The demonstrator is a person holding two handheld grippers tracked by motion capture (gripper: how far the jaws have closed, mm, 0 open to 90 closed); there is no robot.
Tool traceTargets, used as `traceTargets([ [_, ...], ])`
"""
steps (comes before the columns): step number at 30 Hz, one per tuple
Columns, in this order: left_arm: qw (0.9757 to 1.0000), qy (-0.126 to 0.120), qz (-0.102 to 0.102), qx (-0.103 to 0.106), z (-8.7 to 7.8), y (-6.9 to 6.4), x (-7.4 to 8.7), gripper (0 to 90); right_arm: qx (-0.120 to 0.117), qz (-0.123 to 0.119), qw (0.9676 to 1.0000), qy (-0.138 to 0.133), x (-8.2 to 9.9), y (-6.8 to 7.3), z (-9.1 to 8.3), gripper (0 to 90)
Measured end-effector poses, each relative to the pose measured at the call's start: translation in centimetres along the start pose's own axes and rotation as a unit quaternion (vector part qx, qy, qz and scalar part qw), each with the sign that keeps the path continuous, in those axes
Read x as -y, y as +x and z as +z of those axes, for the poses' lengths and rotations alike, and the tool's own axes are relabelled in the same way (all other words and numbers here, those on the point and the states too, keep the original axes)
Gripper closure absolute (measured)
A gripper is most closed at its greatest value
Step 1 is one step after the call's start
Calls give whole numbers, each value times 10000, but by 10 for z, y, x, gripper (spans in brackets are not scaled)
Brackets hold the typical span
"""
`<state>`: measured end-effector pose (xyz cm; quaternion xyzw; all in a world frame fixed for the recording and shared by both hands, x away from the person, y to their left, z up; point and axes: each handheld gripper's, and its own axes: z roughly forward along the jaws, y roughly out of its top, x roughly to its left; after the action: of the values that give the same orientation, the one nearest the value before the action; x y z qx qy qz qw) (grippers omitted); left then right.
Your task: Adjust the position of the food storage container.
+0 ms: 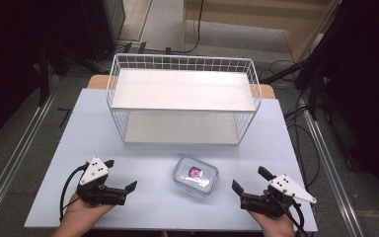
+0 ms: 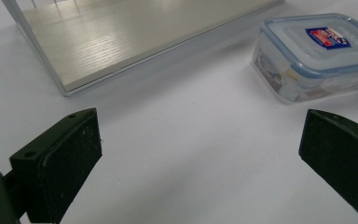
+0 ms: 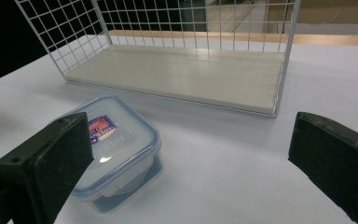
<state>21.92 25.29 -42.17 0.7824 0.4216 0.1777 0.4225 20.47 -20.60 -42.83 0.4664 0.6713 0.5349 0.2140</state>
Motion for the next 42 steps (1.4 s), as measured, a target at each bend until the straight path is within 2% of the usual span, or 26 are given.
traceTargets([
  [5, 9999, 18, -86, -117, -1, 3, 2, 0, -62, -21, 10000, 1, 2, -3, 2, 3],
  [6, 9998, 10, -165, -101, -1, 4, 3, 0, -106, -8, 9999, 4, 3, -5, 2, 3],
  [9, 9998, -14, -184, -123, -1, 4, 3, 0, -103, -46, 9999, -4, 3, -6, 1, 4],
  [12, 9994, -119, -302, -110, -3, 6, 1, 0, -94, -99, 9999, -43, 2, -7, -1, 3],
  [18, 9991, -135, -364, -144, 0, 7, 0, 1, -97, -100, 9999, -7, 3, -6, -2, 6],
  [22, 9988, -210, -401, -206, 1, 8, -1, 71, -121, -10, 9999, -12, 3, -6, -1, 9],
  [23, 9986, -265, -398, -217, 2, 8, 0, 112, -122, -10, 9999, -2, 4, -6, -1, 12],
  [25, 9985, -304, -438, -143, 3, 9, 0, 294, -127, -83, 9999, 16, 5, -5, -1, 24],
  [26, 9983, -329, -465, -84, 4, 9, 1, 294, -127, -83, 9999, 16, 5, -5, -1, 24],
  [27, 9983, -316, -493, 12, 8, 9, 2, 452, -125, -77, 9999, 26, 6, -5, -1, 29],
  [29, 9985, -268, -473, 63, 10, 7, 2, 610, -114, -73, 9999, 38, 6, -6, -1, 31],
  [31, 9995, -132, -296, 27, 23, -4, -2, 745, -80, -68, 9999, 79, 6, -7, 0, 35],
  [33, 9997, -75, -244, -27, 29, -8, -4, 848, -77, -53, 9999, 91, 6, -7, -1, 38],
  [34, 9998, -83, -156, -57, 42, -17, -8, 899, -76, -36, 9999, 83, 6, -7, -1, 40],
  [35, 9998, -83, -156, -57, 42, -17, -8, 900, -76, -36, 9999, 83, 6, -7, -1, 40],
  [36, 9999, -33, -77, -146, 58, -22, -11, 900, -68, -33, 9999, 93, 6, -7, -2, 44],
  [38, 9998, -14, -149, -111, 72, -26, -13, 900, -82, -8, 9999, 106, 6, -6, -2, 49],
  [39, 9998, -14, -149, -111, 72, -26, -13, 900, -82, -8, 9999, 106, 6, -6, -2, 49],
  [42, 9999, -33, -152, -76, 87, -39, -22, 900, -112, 6, 9999, 115, 6, -4, -2, 57],
])
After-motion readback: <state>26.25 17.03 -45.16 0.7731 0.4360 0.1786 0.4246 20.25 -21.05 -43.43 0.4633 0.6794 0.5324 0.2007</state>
